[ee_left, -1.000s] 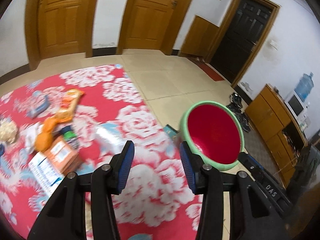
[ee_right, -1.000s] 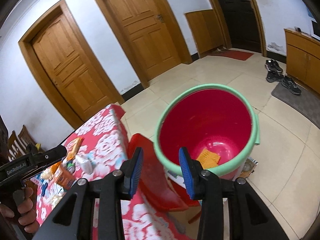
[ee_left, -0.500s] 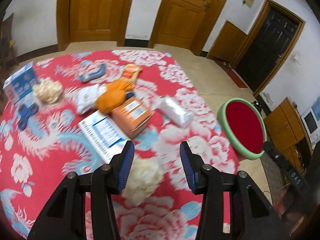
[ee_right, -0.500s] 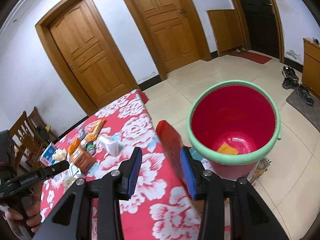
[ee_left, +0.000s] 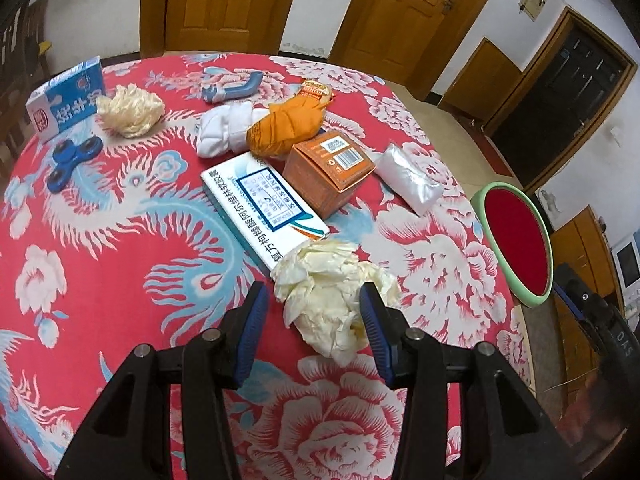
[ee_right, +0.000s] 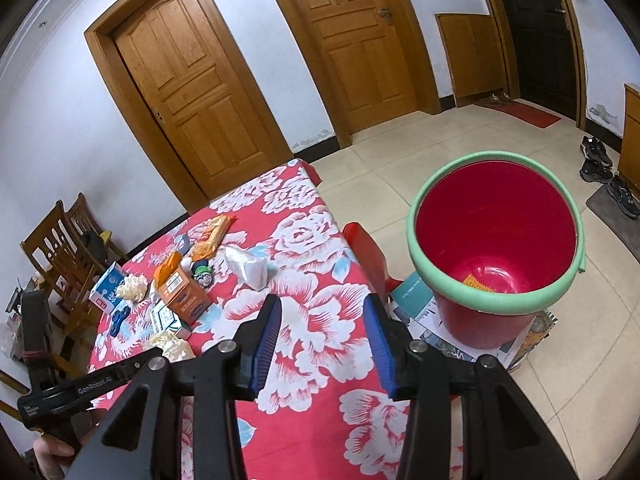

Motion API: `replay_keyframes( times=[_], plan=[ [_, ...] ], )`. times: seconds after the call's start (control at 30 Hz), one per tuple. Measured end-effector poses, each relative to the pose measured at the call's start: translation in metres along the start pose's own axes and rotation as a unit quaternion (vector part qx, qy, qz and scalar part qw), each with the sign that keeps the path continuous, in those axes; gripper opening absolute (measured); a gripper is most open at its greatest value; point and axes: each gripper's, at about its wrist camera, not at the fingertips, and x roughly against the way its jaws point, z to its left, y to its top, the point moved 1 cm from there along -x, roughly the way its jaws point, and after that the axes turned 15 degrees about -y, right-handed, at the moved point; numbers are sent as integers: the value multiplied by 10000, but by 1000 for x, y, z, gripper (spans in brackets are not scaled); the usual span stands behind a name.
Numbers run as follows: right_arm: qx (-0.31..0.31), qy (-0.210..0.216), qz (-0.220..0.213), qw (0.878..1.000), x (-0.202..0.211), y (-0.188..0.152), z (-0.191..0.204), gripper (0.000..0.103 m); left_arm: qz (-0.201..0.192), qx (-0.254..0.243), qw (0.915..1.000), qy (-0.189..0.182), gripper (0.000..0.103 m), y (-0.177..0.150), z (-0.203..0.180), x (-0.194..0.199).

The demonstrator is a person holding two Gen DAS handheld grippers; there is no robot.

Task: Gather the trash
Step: 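Reach the left gripper to the crumpled white paper and grasp it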

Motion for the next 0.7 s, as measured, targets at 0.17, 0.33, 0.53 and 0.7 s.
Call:
replay_keyframes(
  times=[0.17, 0.33, 0.53, 0.7],
  plan=[
    [32, 6, 59, 10000, -2, -2, 5, 46, 56, 46, 9995, -307, 48, -2, 0, -6],
    [104, 17, 109, 9999, -5, -3, 11, 46, 117, 98, 9975, -689, 42, -5, -2, -15],
    [190, 68, 166, 9997, -10, -2, 20, 46, -61, -41, 9970, -768, 34, -4, -3, -4],
    [389, 204, 227, 9988, -14, -1, 38, 47, -337, -87, 9981, -515, 34, 4, 5, 20]
  ],
)
